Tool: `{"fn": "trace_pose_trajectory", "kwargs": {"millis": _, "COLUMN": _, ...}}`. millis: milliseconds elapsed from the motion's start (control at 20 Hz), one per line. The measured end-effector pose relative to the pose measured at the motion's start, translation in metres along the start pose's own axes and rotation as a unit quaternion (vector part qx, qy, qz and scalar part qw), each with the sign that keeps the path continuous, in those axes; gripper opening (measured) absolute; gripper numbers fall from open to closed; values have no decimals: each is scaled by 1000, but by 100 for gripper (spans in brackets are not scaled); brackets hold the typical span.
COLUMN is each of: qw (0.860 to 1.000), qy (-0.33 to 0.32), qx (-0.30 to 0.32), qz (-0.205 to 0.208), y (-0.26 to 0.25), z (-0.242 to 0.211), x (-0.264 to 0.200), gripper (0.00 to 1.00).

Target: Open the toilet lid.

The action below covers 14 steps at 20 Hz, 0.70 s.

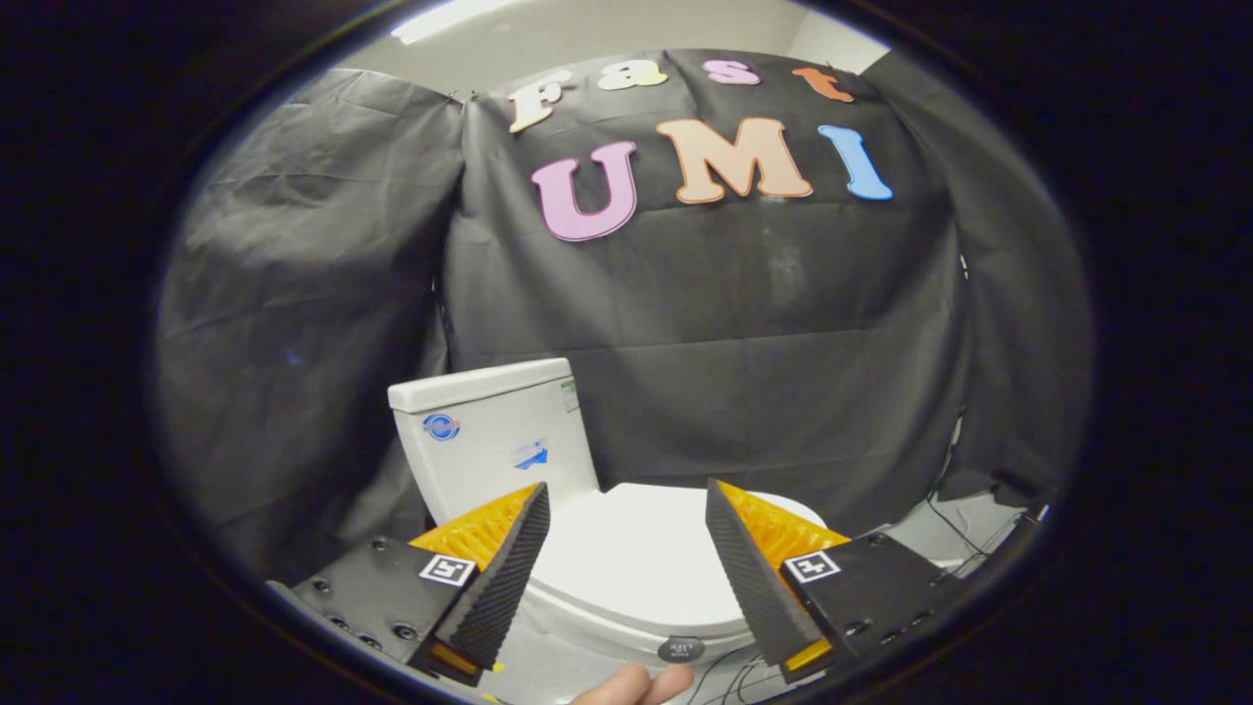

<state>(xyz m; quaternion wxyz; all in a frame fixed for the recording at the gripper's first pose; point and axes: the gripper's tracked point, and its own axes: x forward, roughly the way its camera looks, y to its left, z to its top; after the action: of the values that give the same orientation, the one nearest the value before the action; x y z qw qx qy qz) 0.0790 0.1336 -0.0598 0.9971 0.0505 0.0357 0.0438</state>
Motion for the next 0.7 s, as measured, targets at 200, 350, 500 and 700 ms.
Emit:
{"fn": "trace_pose_trajectory", "kwargs": {"millis": 200, "qw": 1000, "qy": -2, "qx": -1, "qz": -7, "y": -3, "z": -2, "x": 1, "gripper": 99}}
{"fn": "trace_pose_trajectory", "kwargs": {"millis": 350, "qw": 1000, "qy": 15, "qx": 0, "qz": -13, "y": -6, "z": -16, "x": 4, "gripper": 98}}
{"fn": "trace_pose_trajectory", "kwargs": {"millis": 500, "qw": 999, "qy": 26, "qx": 18, "qz": -31, "y": -16, "z": -30, "x": 7, "gripper": 99}}
{"fn": "trace_pose_trajectory", "kwargs": {"millis": 700, "qw": 994, "qy": 24, "qx": 94, "qz": -53, "y": -17, "z": -62, "x": 10, "gripper": 98}}
